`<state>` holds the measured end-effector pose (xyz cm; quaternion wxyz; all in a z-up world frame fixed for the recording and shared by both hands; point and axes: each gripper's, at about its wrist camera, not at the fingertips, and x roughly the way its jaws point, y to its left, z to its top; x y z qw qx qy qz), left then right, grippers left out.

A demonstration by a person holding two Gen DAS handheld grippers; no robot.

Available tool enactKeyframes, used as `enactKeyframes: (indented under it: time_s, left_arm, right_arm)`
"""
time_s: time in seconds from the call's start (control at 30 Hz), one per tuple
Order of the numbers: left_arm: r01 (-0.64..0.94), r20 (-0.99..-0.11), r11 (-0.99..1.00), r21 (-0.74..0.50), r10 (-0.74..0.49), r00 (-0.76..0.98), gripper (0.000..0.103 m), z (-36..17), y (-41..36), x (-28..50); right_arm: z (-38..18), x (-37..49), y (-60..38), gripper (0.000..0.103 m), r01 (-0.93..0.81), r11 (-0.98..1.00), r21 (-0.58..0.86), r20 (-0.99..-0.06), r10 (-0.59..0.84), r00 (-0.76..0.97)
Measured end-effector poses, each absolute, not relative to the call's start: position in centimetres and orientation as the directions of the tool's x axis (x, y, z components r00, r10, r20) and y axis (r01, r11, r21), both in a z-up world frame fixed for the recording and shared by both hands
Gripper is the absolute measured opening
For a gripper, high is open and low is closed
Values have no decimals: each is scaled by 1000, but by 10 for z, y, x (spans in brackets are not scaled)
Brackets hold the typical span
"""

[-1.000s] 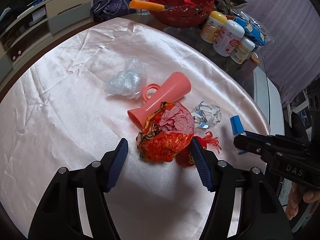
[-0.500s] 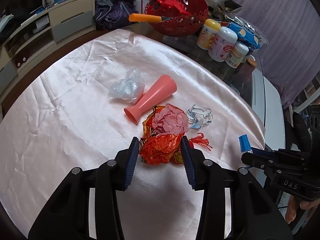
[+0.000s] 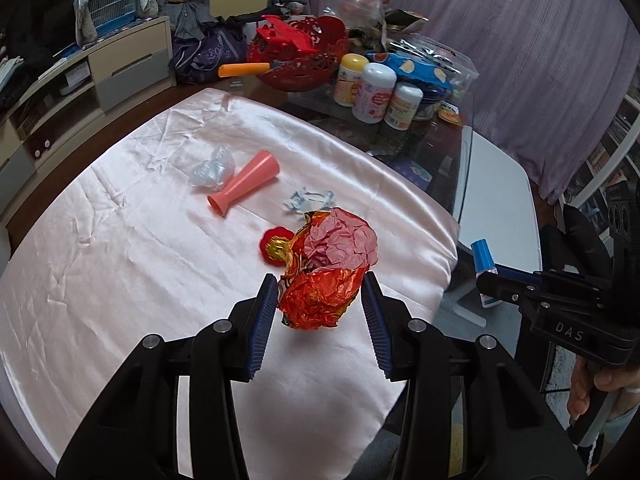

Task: Collect trash
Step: 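Carry the bottle and red wrappers over the bin and open both tools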

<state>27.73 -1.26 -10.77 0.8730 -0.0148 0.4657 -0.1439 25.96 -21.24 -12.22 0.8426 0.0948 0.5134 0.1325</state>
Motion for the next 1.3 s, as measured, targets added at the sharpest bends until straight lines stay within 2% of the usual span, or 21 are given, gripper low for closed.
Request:
enactKeyframes:
  time_s: [0.4,0.67,0.83,0.97,1.2,1.3]
  left_arm:
    - [386,-833,897,-217,-376,406,41,-144,-86,212]
    - [437,-860,852,-288,-431,274,41,-195,-128,187]
    - [442,-891,851,-283,-404,208,41,-237,-145,178]
    - [441,-913,857,-265,-370,171,41,-263,-151,174]
    - [443,-927,864,-241,-340,157,41,-279,-151,176]
    - [451,-929,860,-241,-339,151,44,-280,-155,179]
  right_arm:
    - [-153,189,-279,21,10,963,269,-874,240,423]
    - [-188,155,-304,21,90,955,282,-894,228,387]
    - [-206,145,-313,21,123,942,311,-897,249,365]
    - [-233,148,-314,21,130,904,407,-882,352,313]
    - [-260,156,-301,23,132,910,393,-900,351,257]
    - [-260,158,-300,24,133,915,381,-906,340,253]
